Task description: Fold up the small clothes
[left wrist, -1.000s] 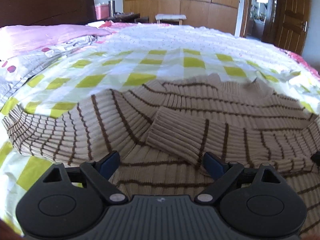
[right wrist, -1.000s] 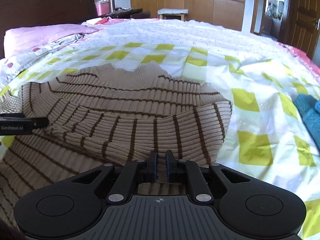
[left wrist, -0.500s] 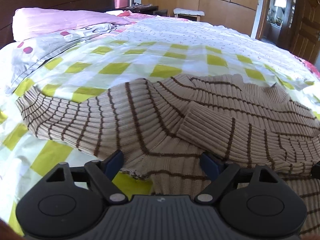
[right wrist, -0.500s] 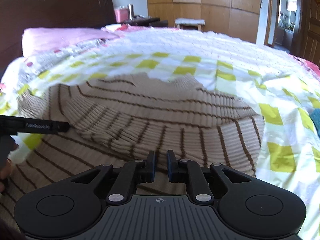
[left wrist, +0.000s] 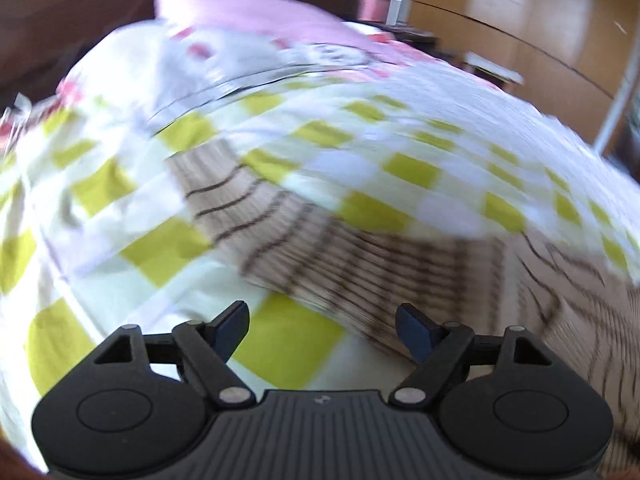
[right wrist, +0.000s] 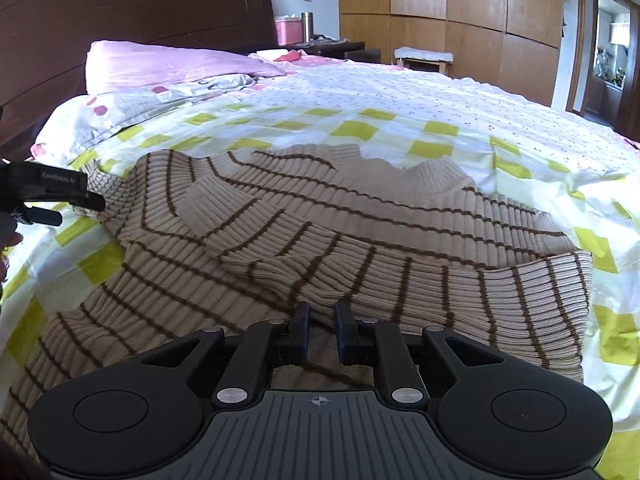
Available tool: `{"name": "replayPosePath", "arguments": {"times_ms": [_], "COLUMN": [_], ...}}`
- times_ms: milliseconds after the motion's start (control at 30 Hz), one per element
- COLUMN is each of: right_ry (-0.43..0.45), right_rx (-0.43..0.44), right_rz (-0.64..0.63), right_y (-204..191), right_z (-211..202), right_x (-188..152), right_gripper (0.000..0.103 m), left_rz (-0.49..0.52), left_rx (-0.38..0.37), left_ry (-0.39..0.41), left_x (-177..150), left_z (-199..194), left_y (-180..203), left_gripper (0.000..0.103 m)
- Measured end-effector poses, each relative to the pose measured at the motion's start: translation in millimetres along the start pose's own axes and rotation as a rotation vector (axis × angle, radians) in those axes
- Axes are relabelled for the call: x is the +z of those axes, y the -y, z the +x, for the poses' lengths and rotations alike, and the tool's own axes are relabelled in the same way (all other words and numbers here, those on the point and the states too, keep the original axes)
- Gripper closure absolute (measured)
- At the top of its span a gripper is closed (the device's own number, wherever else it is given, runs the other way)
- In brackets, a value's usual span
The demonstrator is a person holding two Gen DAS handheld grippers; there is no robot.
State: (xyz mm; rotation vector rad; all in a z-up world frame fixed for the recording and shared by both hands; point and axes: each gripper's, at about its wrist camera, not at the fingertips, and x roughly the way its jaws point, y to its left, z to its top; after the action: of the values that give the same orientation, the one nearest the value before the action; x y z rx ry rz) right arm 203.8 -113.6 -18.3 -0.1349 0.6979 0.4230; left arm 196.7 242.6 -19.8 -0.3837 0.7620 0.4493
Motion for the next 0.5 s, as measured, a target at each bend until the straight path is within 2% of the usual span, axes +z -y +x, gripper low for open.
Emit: {"name": "replayPosePath", "arguments": {"times_ms": [167, 300, 400, 500], "right_ry": [0.015, 0.019, 0.019, 0.018], "right_rx": [0.029, 0.046, 0.054, 0.058], "right_rz": [0.007, 0.002, 0.006, 0.017], "right_y": [-8, -17, -18, -17], "right_z": [4, 10, 12, 14], "right_x": [5, 9, 9, 10], "right_gripper": [0.087, 0.087, 0.087, 0.087], "left_rz": [-0.071, -0.137, -0.202, -0.253], "left_rx": [0.036, 0.033, 0.007, -0.033], "left_ry": [0.027, 0.023, 0.003, 0.013], "left_x": [16, 29, 32, 34], "left_z": [10, 26, 37, 39], "left_y": [-24, -40, -52, -60], "left_gripper": [0.022, 0.033, 0.041, 0.042]}}
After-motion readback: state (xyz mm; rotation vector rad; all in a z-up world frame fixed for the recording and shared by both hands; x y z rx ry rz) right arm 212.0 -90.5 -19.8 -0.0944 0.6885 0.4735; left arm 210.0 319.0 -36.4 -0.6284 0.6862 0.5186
